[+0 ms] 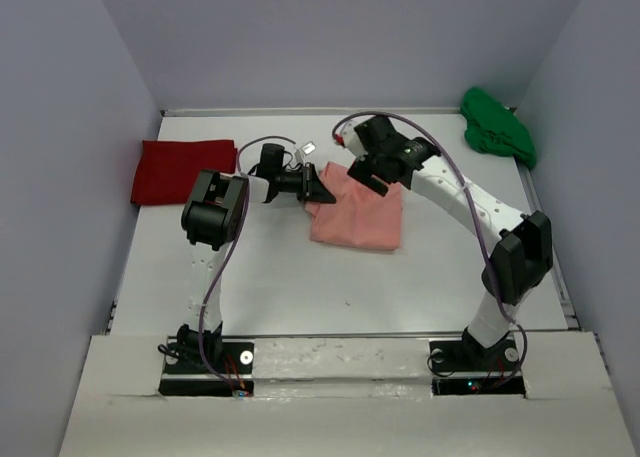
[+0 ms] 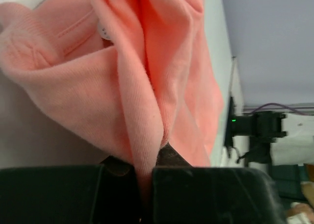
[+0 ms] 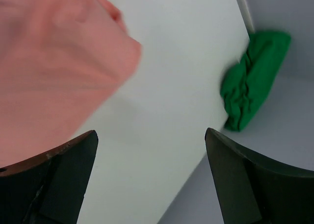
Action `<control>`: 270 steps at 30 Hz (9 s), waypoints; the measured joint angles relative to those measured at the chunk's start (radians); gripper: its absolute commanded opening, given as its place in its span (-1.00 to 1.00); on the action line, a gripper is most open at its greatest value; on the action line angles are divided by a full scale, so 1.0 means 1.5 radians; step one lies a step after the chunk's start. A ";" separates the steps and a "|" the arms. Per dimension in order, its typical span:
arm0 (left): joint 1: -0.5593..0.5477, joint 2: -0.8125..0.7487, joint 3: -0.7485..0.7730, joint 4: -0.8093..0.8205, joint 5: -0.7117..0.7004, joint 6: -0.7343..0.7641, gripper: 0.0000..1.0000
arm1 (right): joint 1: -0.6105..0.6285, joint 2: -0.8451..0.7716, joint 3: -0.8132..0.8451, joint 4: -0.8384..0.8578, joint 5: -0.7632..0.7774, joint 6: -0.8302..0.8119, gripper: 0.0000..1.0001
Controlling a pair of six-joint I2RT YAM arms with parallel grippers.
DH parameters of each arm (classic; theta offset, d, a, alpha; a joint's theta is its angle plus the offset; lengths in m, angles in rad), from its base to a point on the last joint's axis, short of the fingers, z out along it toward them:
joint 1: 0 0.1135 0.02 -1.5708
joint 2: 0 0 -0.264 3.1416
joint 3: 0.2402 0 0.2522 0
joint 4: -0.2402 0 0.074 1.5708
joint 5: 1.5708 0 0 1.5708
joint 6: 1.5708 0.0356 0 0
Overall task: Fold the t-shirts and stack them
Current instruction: Neatly place the folded tshirt to the corner
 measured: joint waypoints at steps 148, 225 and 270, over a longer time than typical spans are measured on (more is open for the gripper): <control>0.415 -0.042 0.673 -1.035 -0.462 0.836 -1.00 | -0.166 0.037 -0.263 0.049 0.003 0.033 0.81; 0.434 0.081 0.570 -0.743 -0.640 0.907 -0.30 | -0.166 0.131 -0.247 0.001 0.045 0.042 0.81; 0.446 0.013 0.443 -0.656 -0.579 0.830 -1.00 | -0.166 0.106 -0.236 -0.021 0.002 0.045 0.76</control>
